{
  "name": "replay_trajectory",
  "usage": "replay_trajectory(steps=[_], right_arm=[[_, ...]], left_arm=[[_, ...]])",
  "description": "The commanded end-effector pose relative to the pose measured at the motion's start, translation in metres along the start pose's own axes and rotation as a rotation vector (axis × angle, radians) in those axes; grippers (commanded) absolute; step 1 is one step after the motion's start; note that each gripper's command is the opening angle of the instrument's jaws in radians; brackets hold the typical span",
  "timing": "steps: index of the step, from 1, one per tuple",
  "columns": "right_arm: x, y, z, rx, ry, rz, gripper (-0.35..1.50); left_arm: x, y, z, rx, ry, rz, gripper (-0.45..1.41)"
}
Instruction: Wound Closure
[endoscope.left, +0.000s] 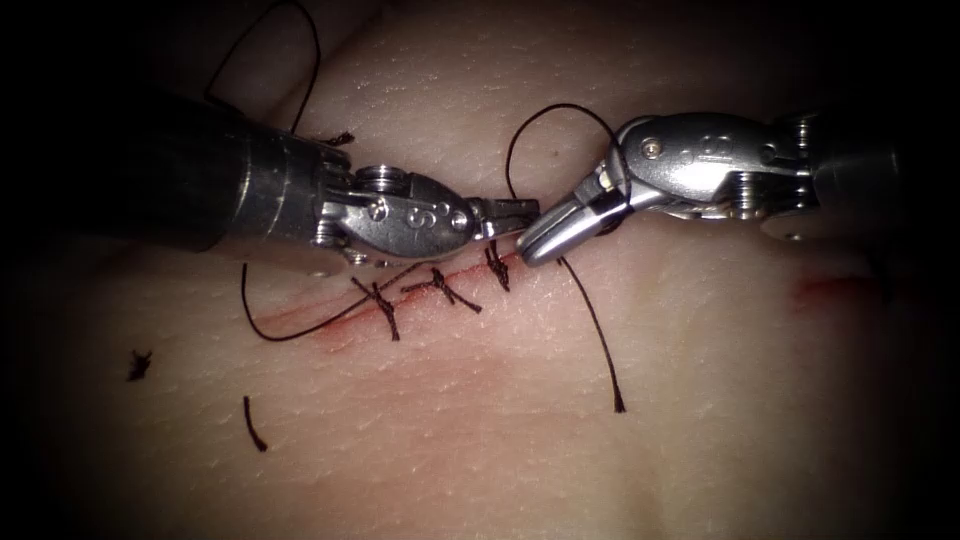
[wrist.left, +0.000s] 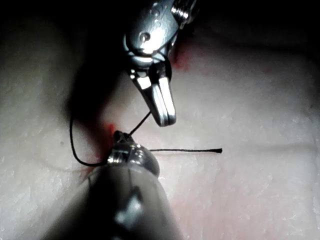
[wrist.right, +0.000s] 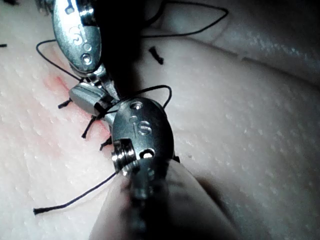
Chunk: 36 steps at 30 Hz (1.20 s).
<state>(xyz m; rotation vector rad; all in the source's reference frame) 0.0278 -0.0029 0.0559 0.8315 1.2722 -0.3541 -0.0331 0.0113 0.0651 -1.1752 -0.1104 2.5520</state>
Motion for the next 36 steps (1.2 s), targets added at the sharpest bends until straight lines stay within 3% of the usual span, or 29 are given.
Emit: replay_trajectory(steps=[1, 6, 13, 16, 20, 28, 36], right_arm=[[-0.0006, 0.0002, 0.0011, 0.041, -0.04, -0.022, -0.35], [-0.0013, -0.0008, 0.0029, 0.144, -0.152, -0.085, -0.35], [-0.0032, -0.0025, 0.005, 0.253, -0.238, -0.151, -0.32], [-0.0042, -0.0032, 0.005, 0.281, -0.27, -0.162, 0.34], [-0.0057, -0.0044, 0.005, 0.318, -0.308, -0.144, 0.74], [-0.008, -0.0059, 0.0053, 0.356, -0.406, -0.136, 0.98], [-0.0087, -0.0063, 0.0052, 0.385, -0.439, -0.138, 0.96]], left_arm=[[-0.0002, 0.0003, 0.0007, -0.005, 0.0, 0.002, -0.45], [-0.0002, 0.0006, 0.0007, -0.008, 0.004, 0.007, -0.45], [-0.0001, 0.0008, 0.0009, -0.011, 0.004, 0.009, -0.45], [-0.0001, 0.0009, 0.001, -0.013, 0.002, 0.011, -0.45], [-0.0002, 0.001, 0.001, -0.016, 0.001, 0.012, -0.45], [0.0, 0.0011, 0.0015, -0.013, 0.002, 0.013, -0.45], [-0.0002, 0.0012, 0.0014, -0.018, 0.002, 0.005, -0.45]])
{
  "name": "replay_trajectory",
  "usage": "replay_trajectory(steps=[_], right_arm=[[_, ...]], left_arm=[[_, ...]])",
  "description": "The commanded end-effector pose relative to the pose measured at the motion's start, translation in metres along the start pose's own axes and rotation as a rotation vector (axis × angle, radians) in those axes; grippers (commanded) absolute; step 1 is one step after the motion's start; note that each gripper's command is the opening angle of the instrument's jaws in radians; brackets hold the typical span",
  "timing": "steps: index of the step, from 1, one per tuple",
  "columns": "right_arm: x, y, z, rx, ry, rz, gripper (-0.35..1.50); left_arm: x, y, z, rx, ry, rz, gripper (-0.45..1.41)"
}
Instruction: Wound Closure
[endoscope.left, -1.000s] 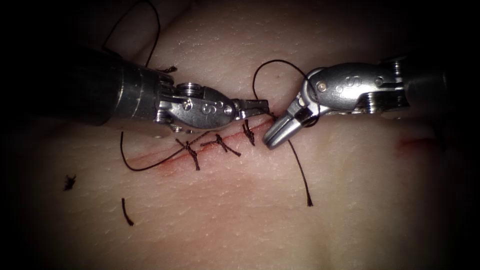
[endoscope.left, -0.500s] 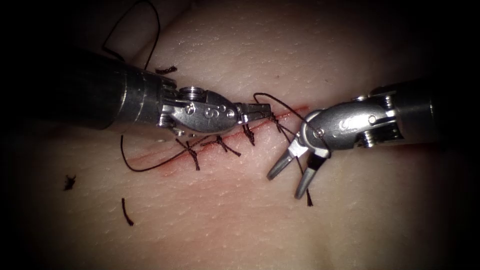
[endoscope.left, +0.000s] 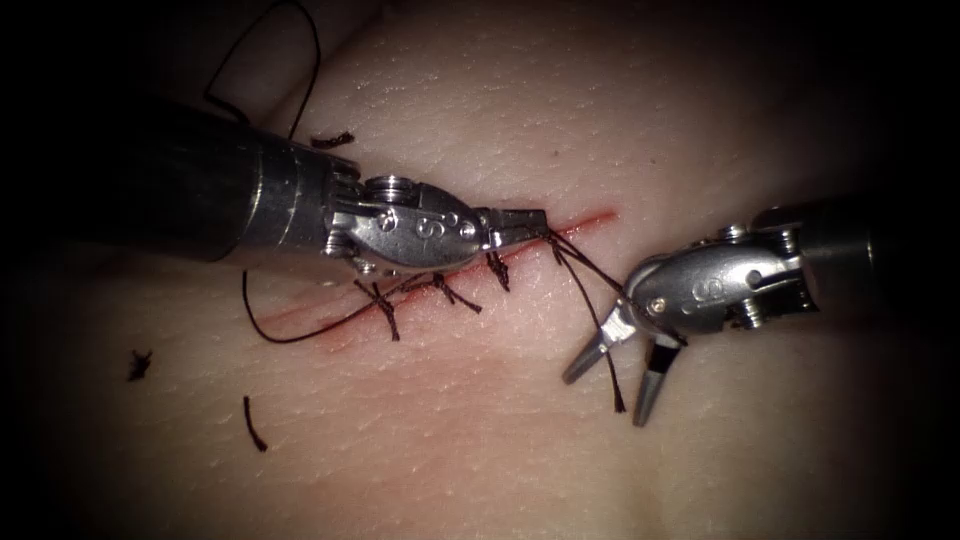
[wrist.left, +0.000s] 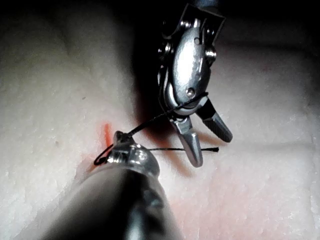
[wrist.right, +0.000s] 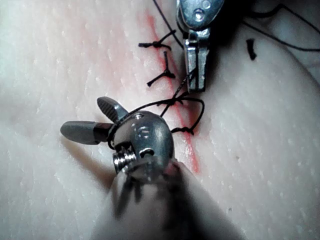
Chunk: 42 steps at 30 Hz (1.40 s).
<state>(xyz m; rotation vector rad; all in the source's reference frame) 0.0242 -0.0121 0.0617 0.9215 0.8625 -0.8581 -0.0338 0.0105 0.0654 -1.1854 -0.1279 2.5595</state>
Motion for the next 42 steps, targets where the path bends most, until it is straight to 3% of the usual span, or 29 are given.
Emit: replay_trajectory(steps=[1, 5, 14, 16, 17, 18, 31, 42], right_arm=[[-0.0001, 0.0005, 0.0007, 0.009, -0.005, 0.0, 0.94], [-0.0005, 0.0006, 0.0008, 0.013, -0.016, -0.001, 0.91], [-0.0028, 0.0003, 0.0033, 0.06, -0.064, -0.007, 0.59], [-0.0032, 0.0003, 0.0035, 0.066, -0.067, -0.007, 0.35], [-0.0033, 0.0003, 0.0035, 0.072, -0.078, 0.001, -0.13], [-0.0032, 0.0004, 0.0033, 0.075, -0.082, 0.003, -0.35], [-0.0007, 0.0035, 0.0004, 0.031, -0.049, 0.035, -0.35], [0.0013, 0.0048, -0.0027, -0.005, -0.005, 0.042, -0.35]], left_arm=[[-0.0002, 0.0003, 0.0007, -0.002, 0.0, 0.0, -0.45], [-0.0003, 0.0007, 0.0008, -0.001, 0.0, -0.009, -0.45], [-0.0004, 0.0016, 0.0005, -0.009, -0.005, -0.002, -0.45], [-0.0004, 0.0017, 0.0004, -0.01, -0.005, -0.002, -0.45], [-0.0003, 0.0018, 0.0003, -0.013, -0.007, -0.002, -0.45], [-0.0003, 0.0018, 0.0003, -0.014, -0.007, -0.001, -0.45], [-0.0007, 0.0046, -0.0004, -0.005, -0.016, 0.015, -0.45], [-0.0038, 0.0112, -0.0003, 0.016, -0.047, 0.033, -0.45]])
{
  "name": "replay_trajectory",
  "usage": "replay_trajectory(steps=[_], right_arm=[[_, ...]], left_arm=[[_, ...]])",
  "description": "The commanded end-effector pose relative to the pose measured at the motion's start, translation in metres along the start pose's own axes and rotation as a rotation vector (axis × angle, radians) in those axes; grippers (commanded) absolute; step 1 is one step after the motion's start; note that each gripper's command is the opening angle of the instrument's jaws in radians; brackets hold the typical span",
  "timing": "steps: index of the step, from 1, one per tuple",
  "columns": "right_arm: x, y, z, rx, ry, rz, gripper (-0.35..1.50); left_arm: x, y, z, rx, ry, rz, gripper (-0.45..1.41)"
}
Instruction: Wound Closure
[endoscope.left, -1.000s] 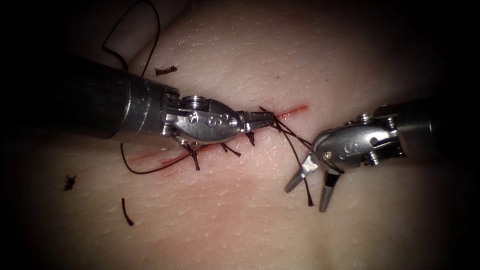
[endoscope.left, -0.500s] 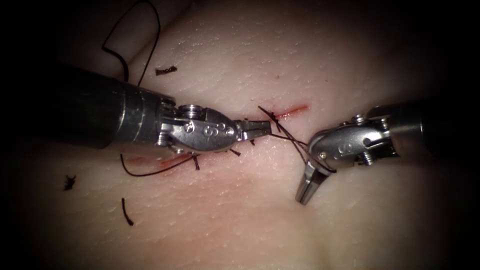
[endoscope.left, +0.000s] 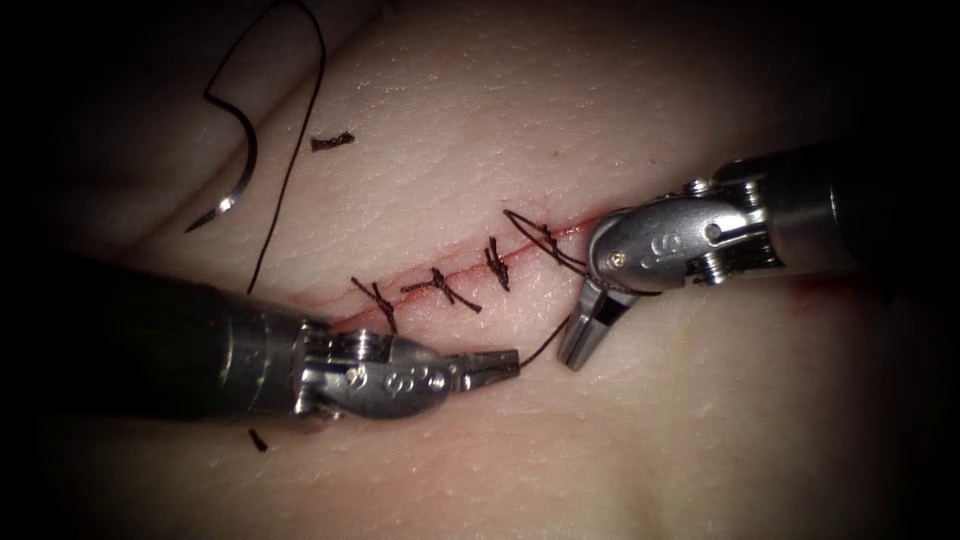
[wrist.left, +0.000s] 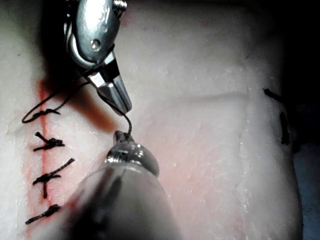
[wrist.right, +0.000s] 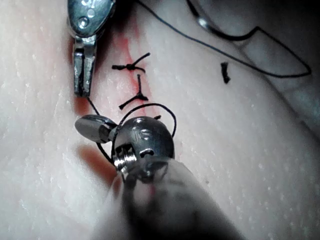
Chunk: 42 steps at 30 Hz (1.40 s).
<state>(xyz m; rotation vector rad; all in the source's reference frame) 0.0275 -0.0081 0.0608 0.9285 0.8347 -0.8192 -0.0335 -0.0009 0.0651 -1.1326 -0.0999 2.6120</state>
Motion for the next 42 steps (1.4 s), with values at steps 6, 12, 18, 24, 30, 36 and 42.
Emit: replay_trajectory(steps=[6, 12, 18, 24, 30, 36, 42], right_arm=[[0.0009, 0.0009, -0.001, -0.024, 0.05, -0.003, -0.35], [0.0005, 0.002, -0.0038, -0.09, 0.075, 0.011, -0.35], [-0.0004, 0.0033, -0.0059, -0.13, 0.087, 0.036, -0.35], [-0.0013, 0.0045, -0.0058, -0.151, 0.088, 0.043, -0.35], [-0.0021, 0.0056, -0.006, -0.174, 0.096, 0.052, -0.35], [-0.0035, 0.0069, -0.0065, -0.188, 0.089, 0.071, -0.35], [-0.0046, 0.0074, -0.0058, -0.202, 0.078, 0.074, -0.35]], left_arm=[[0.0004, 0.0011, 0.001, 0.004, -0.003, -0.002, -0.45], [0.0012, 0.0037, 0.001, 0.01, -0.008, 0.006, -0.45], [0.0028, 0.0064, -0.0006, 0.002, -0.008, 0.008, -0.45], [0.0043, 0.0087, -0.0022, -0.009, -0.013, 0.011, -0.45], [0.0054, 0.0107, -0.0036, -0.016, -0.013, 0.015, -0.45], [0.007, 0.0133, -0.005, -0.019, -0.015, 0.038, -0.45], [0.008, 0.0151, -0.0066, -0.031, -0.01, 0.054, -0.45]])
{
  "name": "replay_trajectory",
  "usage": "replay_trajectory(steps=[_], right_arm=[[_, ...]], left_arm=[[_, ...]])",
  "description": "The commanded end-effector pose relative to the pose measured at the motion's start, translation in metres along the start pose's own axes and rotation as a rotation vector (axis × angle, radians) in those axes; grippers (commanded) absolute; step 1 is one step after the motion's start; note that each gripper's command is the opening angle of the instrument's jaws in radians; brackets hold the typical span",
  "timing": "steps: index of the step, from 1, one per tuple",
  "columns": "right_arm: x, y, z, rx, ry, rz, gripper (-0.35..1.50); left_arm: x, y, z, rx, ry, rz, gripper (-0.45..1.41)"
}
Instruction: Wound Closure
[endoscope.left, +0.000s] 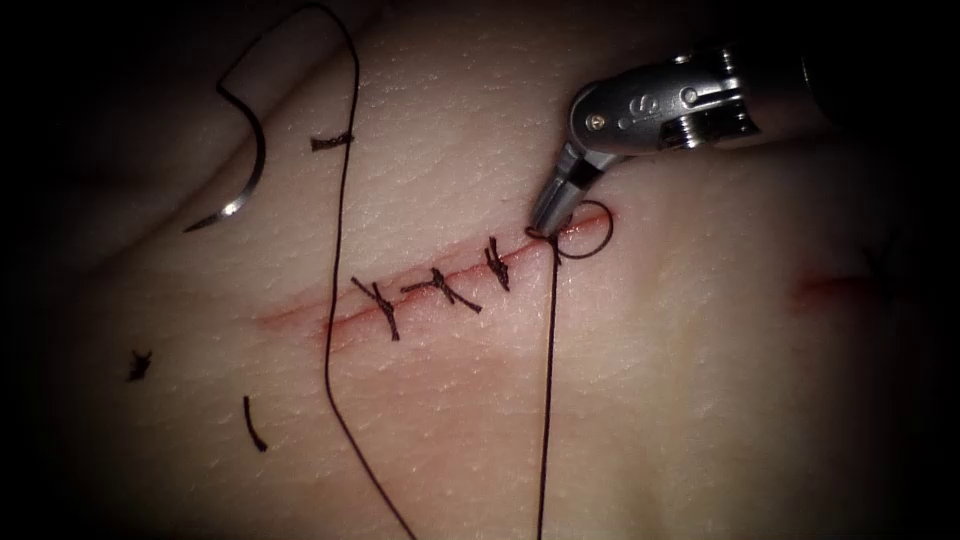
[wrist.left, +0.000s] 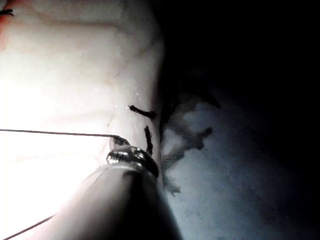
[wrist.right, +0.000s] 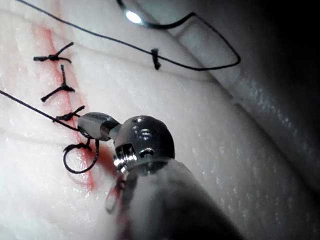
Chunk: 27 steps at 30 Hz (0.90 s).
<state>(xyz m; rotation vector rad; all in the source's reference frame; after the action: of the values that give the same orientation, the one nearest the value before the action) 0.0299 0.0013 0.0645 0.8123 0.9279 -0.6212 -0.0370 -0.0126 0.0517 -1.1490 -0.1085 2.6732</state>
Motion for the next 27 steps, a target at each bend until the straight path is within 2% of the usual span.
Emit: replay_trajectory(steps=[1, 6, 12, 27], right_arm=[[-0.0005, 0.0006, 0.001, 0.0, -0.005, -0.003, -0.35], [-0.0013, 0.0009, 0.0015, -0.005, -0.015, 0.003, -0.35], [-0.0021, 0.0015, 0.0008, -0.023, -0.025, 0.027, -0.35], [-0.0026, 0.0035, 0.0006, -0.054, -0.03, 0.063, -0.35]], left_arm=[[-0.0001, 0.0009, 0.0004, -0.003, -0.001, -0.001, -0.45], [0.0004, 0.0022, -0.0004, -0.009, -0.003, 0.017, -0.45], [0.0009, 0.0042, -0.0012, -0.019, -0.009, 0.033, -0.45], [0.0004, 0.006, -0.003, -0.028, -0.002, 0.047, -0.45]])
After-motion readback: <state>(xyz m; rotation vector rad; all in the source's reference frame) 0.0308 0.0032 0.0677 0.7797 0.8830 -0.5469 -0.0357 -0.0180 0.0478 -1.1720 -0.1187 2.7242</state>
